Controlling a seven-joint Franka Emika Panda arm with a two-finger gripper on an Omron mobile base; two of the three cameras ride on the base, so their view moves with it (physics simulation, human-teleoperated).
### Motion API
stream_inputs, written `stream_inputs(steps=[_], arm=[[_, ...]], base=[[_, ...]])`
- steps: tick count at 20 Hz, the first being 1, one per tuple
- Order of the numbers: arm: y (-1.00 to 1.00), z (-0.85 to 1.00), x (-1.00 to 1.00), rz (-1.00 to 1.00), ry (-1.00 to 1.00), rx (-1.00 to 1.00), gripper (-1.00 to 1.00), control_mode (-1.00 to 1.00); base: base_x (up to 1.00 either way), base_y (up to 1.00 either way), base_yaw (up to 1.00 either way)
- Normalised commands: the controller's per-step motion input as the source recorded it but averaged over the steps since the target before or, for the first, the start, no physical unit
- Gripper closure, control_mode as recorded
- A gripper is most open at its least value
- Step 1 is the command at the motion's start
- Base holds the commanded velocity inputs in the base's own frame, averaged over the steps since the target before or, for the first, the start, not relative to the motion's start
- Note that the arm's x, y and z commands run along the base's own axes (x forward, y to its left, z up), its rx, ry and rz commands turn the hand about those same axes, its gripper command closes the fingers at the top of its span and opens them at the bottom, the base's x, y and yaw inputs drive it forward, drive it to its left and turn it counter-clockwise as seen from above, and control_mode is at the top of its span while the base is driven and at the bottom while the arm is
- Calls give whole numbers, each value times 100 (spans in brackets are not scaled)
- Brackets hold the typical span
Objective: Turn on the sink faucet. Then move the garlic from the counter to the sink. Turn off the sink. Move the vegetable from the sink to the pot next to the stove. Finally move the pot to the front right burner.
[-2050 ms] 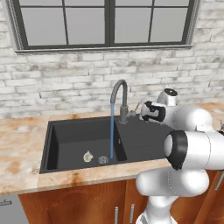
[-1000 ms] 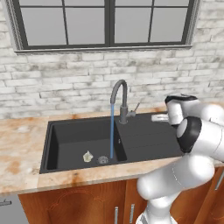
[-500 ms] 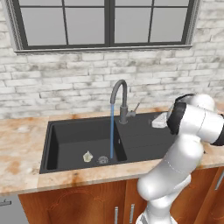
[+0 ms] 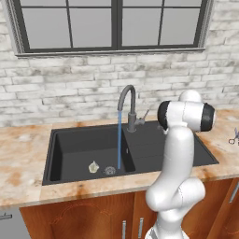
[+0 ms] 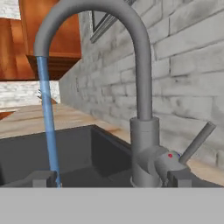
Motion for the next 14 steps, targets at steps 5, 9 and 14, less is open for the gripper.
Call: stream_inputs(steps=[5,9,14], arm=[[35,0,23,9,-9,0,-100,-100],[48,0,25,1,-7,0,-100,-100],[8,9,36,0,-1,-6,-100,-100]], base=[[0,0,0],[0,0,0],[0,0,0]])
